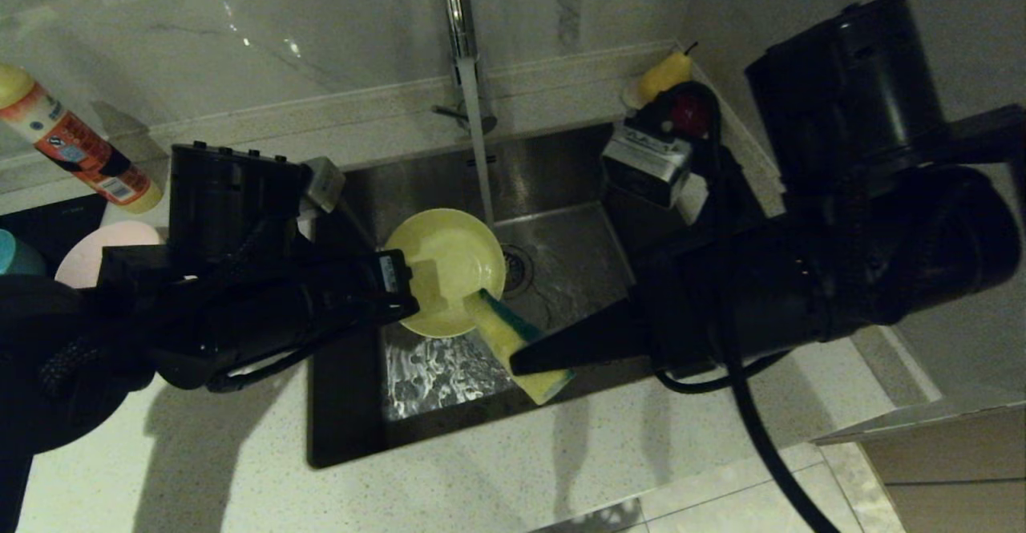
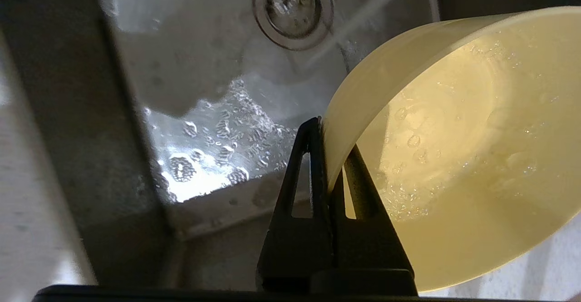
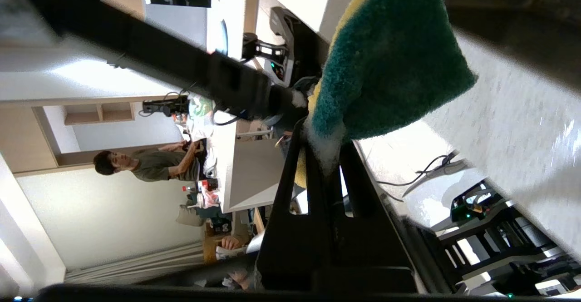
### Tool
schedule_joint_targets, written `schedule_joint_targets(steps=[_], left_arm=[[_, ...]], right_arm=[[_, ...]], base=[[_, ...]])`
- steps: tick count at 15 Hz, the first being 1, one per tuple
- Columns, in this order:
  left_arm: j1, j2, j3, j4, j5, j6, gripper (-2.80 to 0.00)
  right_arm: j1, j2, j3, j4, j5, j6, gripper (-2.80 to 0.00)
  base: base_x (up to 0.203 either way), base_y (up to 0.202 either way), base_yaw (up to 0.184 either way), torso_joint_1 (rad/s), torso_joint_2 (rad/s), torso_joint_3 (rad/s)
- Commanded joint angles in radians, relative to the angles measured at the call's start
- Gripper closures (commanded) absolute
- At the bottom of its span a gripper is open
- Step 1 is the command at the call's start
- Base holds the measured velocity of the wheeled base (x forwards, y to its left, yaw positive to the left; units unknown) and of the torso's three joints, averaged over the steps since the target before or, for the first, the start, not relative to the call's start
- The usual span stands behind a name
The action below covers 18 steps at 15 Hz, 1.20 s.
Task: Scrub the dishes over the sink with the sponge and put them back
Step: Wipe the bowl
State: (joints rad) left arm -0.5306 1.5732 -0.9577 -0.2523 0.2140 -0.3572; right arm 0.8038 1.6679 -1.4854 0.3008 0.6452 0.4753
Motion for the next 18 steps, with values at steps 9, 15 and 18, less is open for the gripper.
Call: schedule_joint_targets(steps=[9,15,18], left_arm=[[-0.068,0.005,0.094,-0.145,0.007,0.006,0.0],[-0.082,-0.052,0.164,-0.146,0.002,0.027,0.0],[-0.094,-0.073,0.197,-0.16,0.004,0.076,0.0]], right_arm=[[0.009,0.204,-0.116,0.005,-0.018,0.005,0.0],[0.006,0.202,-0.119,0.001,-0.018,0.005,0.0],[0.002,0.217,-0.128,-0.002,-0.02,0.003,0.0]], base=[[0.0,0.0,0.0,0.0,0.0,0.0],[0.0,0.0,0.0,0.0,0.0,0.0],[0.0,0.0,0.0,0.0,0.0,0.0]])
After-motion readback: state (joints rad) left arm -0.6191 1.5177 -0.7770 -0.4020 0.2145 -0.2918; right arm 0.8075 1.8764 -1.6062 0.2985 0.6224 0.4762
